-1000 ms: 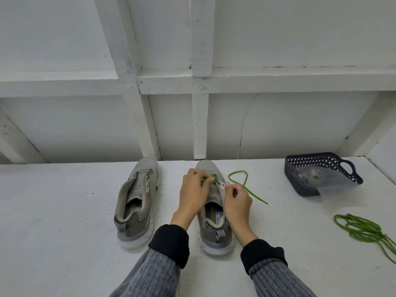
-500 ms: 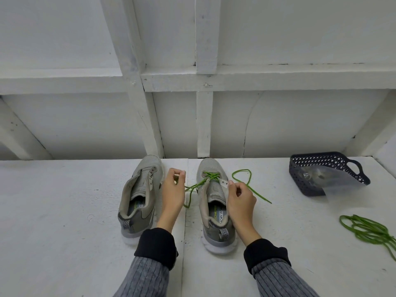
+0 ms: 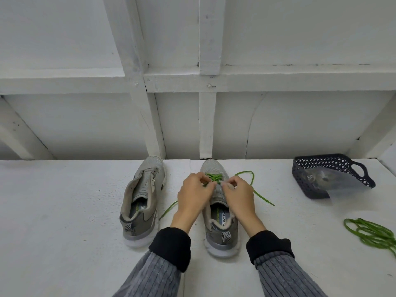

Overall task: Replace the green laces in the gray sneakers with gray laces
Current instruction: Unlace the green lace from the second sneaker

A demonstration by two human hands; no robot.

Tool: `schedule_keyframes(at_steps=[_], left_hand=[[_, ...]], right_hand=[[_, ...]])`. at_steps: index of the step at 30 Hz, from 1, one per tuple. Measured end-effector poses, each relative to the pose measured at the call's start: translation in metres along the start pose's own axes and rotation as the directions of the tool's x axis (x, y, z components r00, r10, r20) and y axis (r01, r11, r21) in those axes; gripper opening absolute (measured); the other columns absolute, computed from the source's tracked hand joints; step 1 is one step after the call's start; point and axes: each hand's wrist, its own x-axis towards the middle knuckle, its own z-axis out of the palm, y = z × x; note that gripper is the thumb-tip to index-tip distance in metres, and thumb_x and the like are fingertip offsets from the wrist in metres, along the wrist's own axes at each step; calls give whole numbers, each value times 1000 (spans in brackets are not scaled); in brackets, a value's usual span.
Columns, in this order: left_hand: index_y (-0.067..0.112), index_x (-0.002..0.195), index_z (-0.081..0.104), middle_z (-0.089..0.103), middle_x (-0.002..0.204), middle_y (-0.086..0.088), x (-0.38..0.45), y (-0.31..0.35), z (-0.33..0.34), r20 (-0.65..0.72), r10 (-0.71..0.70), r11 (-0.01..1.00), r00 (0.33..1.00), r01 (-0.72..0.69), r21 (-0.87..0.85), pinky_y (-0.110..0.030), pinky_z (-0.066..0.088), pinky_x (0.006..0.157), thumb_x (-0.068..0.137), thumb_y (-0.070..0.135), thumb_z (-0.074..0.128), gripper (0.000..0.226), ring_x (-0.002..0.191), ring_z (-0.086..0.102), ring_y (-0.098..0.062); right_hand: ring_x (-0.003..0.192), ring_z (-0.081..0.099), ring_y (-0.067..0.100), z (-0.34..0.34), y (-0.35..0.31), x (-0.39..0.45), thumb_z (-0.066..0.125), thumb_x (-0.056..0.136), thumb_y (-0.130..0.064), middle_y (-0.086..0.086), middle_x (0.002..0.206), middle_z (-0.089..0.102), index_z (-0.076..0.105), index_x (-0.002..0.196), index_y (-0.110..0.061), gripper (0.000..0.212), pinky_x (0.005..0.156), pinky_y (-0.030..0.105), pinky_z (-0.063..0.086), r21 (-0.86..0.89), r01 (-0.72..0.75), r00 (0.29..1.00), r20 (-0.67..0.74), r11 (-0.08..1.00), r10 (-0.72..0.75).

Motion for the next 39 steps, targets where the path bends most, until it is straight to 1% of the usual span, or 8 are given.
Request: schedule_keyframes(at_steps=[6,11,15,19,24,29,32,39], left_hand=[[25,102,72,67,106,3,5,4,7,-123,-39,989,992,55,134,-34,50,76,91,35,61,19,96,64,-23],[18,82,76,71,81,4,9,-21,-5,-134,-98,995,986,93,-44,-34,55,70,88,28,69,13,78,67,-21],[22,79,74,66,75,8,10,-29,-8,-90,-138,980,986,123,-158,-19,41,60,87,27,71,10,75,63,-12],[25,87,76,58,90,5,10,-36,-2,-115,-64,991,991,50,-121,-19,34,69,88,32,70,9,91,53,-12],[20,74,74,67,65,10,3,-39,7,-64,-166,911,984,128,-391,-9,37,54,90,31,68,21,63,56,-1],[17,60,65,57,53,9,-4,-40,15,-52,-211,895,976,171,-412,-21,36,51,93,40,61,40,53,48,-4],[19,62,63,62,68,6,-3,-45,19,-64,-206,916,977,169,-365,-28,37,57,92,51,56,44,67,55,-11],[30,75,68,65,83,9,-4,-52,27,-111,-226,951,968,194,-242,-26,32,56,89,62,47,41,74,54,-7]], right_hand=[[74,56,17,5,-7,8,61,91,-21,0,81,61,63,84,-13,10,60,24,38,-183,28,1000,12,983,-27],[65,54,13,-13,-2,15,68,87,-14,-1,68,59,67,77,-6,13,49,15,31,-20,-86,995,-47,996,85],[65,51,7,-15,-2,14,67,88,-15,-6,68,56,66,80,-9,10,52,7,31,-5,-102,995,-15,995,101],[81,54,12,-15,-7,18,65,90,-20,-3,86,58,65,98,-13,11,66,22,37,-158,45,995,97,986,-30],[98,40,6,1,-28,18,53,95,-13,-8,100,57,65,107,-17,17,80,16,30,-178,386,915,197,905,-351],[94,56,20,12,-27,25,51,95,-11,3,103,61,65,100,-16,16,78,30,46,-318,395,881,397,862,-257],[89,59,23,12,-25,24,55,92,-11,0,89,58,66,98,-13,12,73,31,47,-350,414,878,397,840,-267],[89,53,21,18,-21,23,55,93,-9,3,108,45,58,109,-11,16,78,32,47,-340,452,872,363,825,-329]])
